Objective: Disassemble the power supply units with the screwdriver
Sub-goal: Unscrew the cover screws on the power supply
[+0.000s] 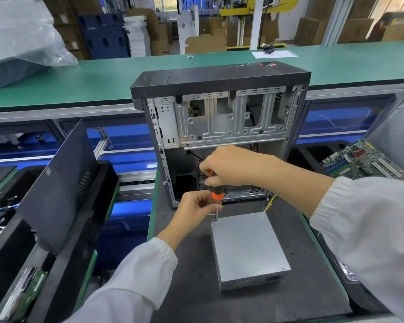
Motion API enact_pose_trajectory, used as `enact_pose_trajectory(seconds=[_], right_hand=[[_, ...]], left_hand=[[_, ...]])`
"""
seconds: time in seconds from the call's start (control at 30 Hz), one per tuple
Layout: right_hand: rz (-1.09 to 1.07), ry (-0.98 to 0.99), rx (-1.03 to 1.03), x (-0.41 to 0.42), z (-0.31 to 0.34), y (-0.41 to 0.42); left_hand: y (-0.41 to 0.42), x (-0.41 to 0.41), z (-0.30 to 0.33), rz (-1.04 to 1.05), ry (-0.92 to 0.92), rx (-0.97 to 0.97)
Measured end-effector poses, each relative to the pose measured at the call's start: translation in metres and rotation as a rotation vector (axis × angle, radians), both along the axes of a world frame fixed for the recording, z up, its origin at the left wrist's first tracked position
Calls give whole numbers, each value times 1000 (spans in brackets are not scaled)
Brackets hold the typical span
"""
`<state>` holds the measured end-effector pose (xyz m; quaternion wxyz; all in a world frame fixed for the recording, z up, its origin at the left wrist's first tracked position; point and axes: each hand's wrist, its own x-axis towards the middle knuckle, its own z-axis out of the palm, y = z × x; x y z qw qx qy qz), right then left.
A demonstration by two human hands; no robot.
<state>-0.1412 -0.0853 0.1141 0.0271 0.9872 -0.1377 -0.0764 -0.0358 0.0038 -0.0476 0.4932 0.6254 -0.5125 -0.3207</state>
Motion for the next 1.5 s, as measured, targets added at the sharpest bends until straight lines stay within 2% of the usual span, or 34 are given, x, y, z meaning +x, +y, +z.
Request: enact_pose_trajectory(seconds=[0.07, 0.2, 0.3, 0.33, 0.4, 0.47, 0.5, 0.57, 0.7, 0.8, 0.83, 0.9, 1.0, 1.13, 1.2, 1.27, 1.4, 1.5], right_hand=[[52, 52, 74, -1, 4, 0], [97, 68, 147, 3, 8, 1], [30, 73, 163, 1, 11, 1], [-28, 61, 134, 0, 11, 1], [-118, 14, -69, -1, 10, 1], [-134, -11, -268, 1, 8, 4], [-127, -17, -293, 1, 6, 5], [-109, 14, -217, -3, 5, 0], [-19, 126, 153, -12, 18, -10], [-42, 148, 274, -13, 23, -12], [-108, 132, 278, -13, 23, -11], [-242, 84, 148, -13, 23, -7], [-194, 37, -46, -10, 14, -5], [-94, 167, 179, -11, 19, -9], [-2, 185, 219, -12, 26, -9], [18, 127, 177, -12, 27, -9], [-170, 40, -16, -9, 25, -5], [-110, 74, 17, -2, 19, -3]], left_hand=[[0, 1, 3, -14, 4, 10], [3, 4, 13, -91, 134, 1], [4, 4, 14, -96, 141, 11], [3, 3, 14, -82, 130, 11], [-1, 1, 13, -49, 97, 21], [-4, 0, 15, -41, 79, 38], [-5, -1, 16, -52, 75, 40], [-5, -1, 19, -88, 87, 26], [-4, 0, 22, -139, 160, 0], [-5, -1, 19, -150, 149, 2], [-5, -1, 18, -142, 153, -1], [-5, -1, 17, -140, 167, -8], [-4, -1, 16, -149, 190, 6], [-4, 0, 17, -157, 220, 17], [-3, -1, 16, -155, 239, 18], [-2, -2, 15, -137, 257, 7], [0, -2, 13, -117, 263, 6], [1, -1, 13, -120, 274, 10]])
